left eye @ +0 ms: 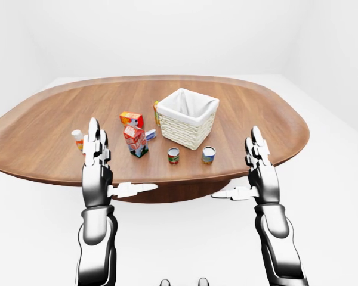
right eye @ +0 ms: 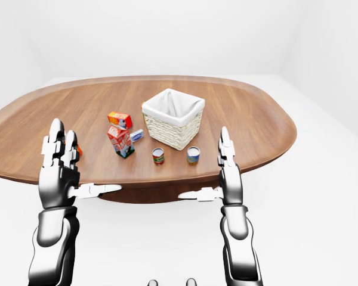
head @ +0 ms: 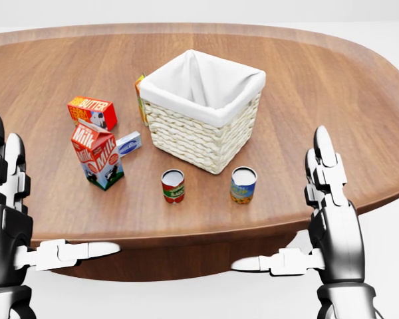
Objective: Pick up the alphabet soup, and put it in the basket.
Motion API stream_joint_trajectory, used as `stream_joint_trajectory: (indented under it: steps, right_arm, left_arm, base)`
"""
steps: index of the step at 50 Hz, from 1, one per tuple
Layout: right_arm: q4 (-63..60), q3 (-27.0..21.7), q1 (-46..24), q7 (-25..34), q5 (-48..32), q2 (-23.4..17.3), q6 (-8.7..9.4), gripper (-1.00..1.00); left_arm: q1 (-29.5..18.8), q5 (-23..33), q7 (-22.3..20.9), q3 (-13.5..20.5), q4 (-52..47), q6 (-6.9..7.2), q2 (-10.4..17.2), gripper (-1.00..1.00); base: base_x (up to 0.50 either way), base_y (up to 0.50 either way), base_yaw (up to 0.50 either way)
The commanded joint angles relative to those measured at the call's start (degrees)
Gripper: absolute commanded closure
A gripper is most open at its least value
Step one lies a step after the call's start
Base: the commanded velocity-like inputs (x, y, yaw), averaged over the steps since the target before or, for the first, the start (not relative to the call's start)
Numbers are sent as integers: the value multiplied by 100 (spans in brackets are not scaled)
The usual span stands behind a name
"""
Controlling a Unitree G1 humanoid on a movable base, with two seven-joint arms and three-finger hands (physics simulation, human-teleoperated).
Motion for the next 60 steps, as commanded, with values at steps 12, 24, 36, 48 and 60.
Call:
stream_joint_trajectory:
  steps: [12, 24, 36, 48, 60]
  right_arm:
    - [-6, 29, 27, 22, -65, 4, 0, -100]
    - [45, 41, 10, 11, -131, 0, 0, -100]
    - [85, 30, -13, 10, -174, -11, 0, -100]
    - [81, 57, 15, 24, -220, -7, 0, -100]
    - [92, 99, 55, 61, -242, 0, 0, -100]
  left_arm:
    - [-8, 0, -4, 7, 76, 0, 9, -100]
    - [7, 15, -13, -10, 27, 0, 0, -100]
    - [11, 34, -8, -30, 38, 0, -6, -100]
    - [32, 41, -11, -39, -14, 0, -11, -100]
    - [31, 44, -18, -37, 84, 0, -6, -100]
  base:
    - [0, -26, 0]
    - [0, -14, 0]
    - [3, 0, 0]
    - [33, 0, 0]
    - [39, 0, 0]
